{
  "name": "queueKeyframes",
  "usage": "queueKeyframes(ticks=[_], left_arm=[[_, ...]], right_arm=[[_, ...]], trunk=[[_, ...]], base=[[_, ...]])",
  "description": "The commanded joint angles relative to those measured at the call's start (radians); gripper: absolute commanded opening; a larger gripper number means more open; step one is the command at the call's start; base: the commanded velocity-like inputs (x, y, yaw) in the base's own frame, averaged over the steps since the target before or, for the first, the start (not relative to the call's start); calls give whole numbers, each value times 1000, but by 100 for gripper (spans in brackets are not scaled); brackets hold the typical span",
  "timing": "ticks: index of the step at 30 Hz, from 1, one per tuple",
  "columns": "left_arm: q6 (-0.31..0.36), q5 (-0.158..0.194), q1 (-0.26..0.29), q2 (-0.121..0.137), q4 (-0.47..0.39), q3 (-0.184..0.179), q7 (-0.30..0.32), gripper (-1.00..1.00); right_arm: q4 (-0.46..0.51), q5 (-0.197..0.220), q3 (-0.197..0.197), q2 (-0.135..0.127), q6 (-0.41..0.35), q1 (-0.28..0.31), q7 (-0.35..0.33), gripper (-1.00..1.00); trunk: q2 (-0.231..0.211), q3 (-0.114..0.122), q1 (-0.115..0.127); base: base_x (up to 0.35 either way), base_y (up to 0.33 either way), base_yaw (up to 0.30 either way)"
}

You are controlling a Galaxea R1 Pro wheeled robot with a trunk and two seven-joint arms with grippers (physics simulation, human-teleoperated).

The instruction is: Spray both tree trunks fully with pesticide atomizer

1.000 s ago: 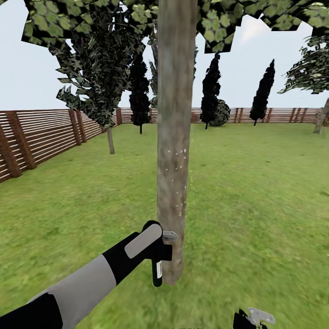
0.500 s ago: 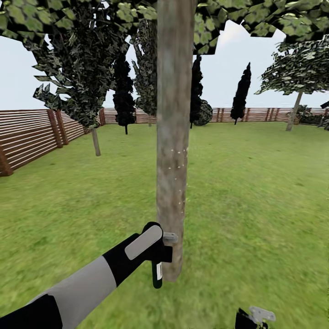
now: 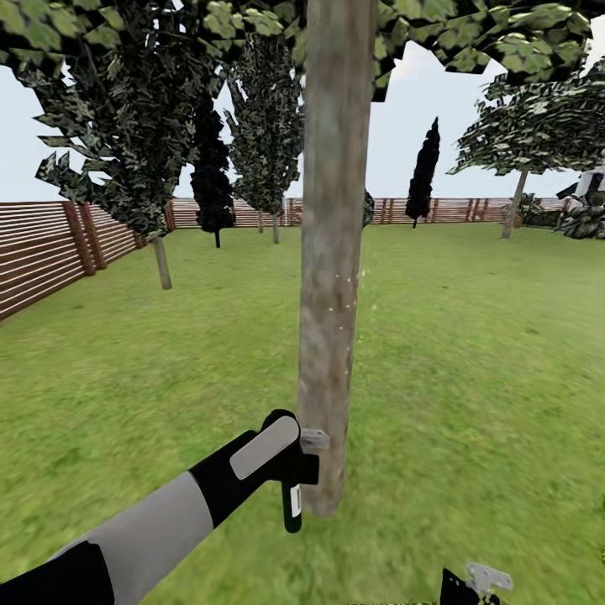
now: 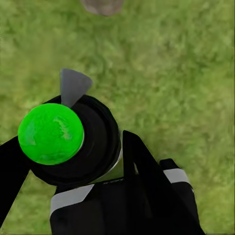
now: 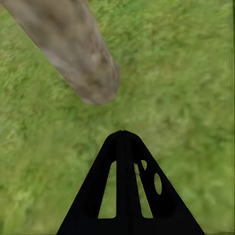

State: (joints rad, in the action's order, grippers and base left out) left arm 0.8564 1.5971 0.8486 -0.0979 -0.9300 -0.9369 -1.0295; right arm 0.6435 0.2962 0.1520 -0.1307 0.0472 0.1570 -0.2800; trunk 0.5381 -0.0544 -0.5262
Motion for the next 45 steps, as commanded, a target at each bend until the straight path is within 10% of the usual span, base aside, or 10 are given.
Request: queueKeyframes(ticks=[1, 23, 30, 45], left_arm=[[1, 7, 1, 0, -1, -9, -7, -100], [12, -1, 1, -2, -3, -157, 22, -100], [2, -189, 1, 1, 70, -200, 257, -100], [-36, -208, -6, 1, 93, -200, 292, -100]], right_arm=[[-1, 9, 3, 0, 0, 1, -11, -100], [-1, 7, 50, 2, -3, 1, -34, -100], [-1, 6, 49, 8, -3, 1, -28, -100], [-1, 6, 49, 9, -4, 1, -24, -100]], trunk=[[2, -2, 0], [2, -2, 0], [2, -2, 0], [2, -2, 0]], base=[[16, 333, -236], [110, 229, -246], [3, 31, -148], [32, 279, -6]])
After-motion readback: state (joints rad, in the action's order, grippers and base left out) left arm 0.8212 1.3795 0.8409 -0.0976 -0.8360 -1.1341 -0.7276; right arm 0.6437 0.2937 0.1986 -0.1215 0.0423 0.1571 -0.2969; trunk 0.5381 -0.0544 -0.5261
